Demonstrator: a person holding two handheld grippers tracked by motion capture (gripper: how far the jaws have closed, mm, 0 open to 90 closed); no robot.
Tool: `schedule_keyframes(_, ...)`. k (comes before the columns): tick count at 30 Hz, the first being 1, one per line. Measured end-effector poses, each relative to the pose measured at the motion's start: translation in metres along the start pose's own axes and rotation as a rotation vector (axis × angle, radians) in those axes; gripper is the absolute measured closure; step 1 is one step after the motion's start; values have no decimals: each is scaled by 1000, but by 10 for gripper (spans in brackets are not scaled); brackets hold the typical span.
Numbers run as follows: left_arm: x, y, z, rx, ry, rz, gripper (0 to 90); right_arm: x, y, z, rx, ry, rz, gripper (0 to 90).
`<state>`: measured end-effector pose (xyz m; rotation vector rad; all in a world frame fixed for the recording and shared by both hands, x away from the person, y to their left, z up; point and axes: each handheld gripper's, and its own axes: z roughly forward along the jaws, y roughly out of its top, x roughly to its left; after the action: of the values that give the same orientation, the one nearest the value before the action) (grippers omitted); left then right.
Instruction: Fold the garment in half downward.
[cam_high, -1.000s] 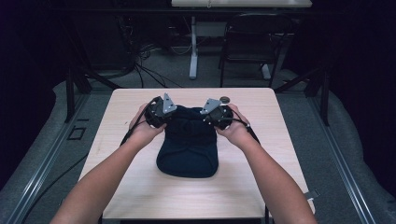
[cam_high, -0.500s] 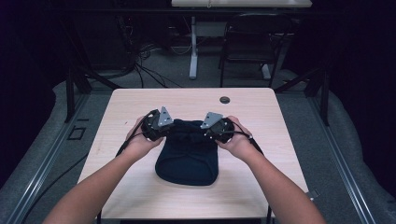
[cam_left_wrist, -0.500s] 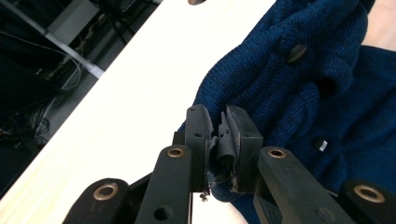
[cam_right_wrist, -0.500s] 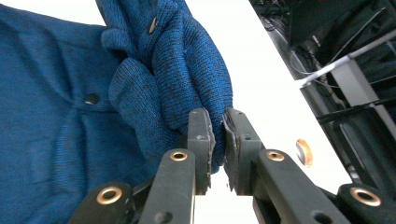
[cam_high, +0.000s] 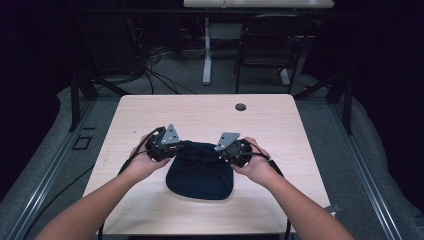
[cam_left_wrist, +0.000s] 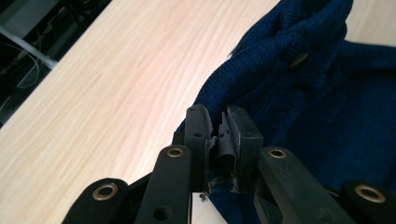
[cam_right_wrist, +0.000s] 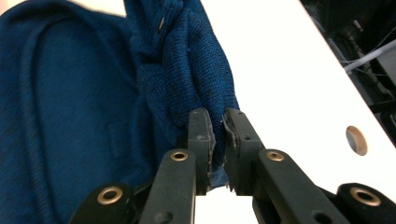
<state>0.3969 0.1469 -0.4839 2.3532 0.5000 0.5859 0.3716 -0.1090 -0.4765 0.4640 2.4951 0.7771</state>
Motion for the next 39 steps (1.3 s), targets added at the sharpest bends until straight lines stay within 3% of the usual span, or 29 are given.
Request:
schedule_keyframes(7,-9,-11,-3,-3,-34,2,798,13,-6,1,25,36,-16,812)
schedule_keyframes(11,-11,-17,-4,-5,-54,-4,798,21,-11,1,13,59,15,816)
schedule_keyframes(13,-12,-20,-5,-2,-62,-2,797,24,-11,1,28,62,-4,818)
schedule_keyframes(15,-14,-23,-4,1,-64,-3,797,28,-15,1,17,81,20,824)
schedule_keyframes(22,-23,-32,-1,12,-86,8,794,40,-23,5,33,105,22,847)
schedule_keyframes(25,-28,-36,1,26,-98,18,794,45,-28,9,42,114,23,852)
schedule_keyframes(32,-38,-47,5,32,-130,1,793,54,-36,13,30,123,37,858)
schedule_keyframes(39,-44,-52,7,36,-142,-7,793,56,-40,15,44,119,21,860)
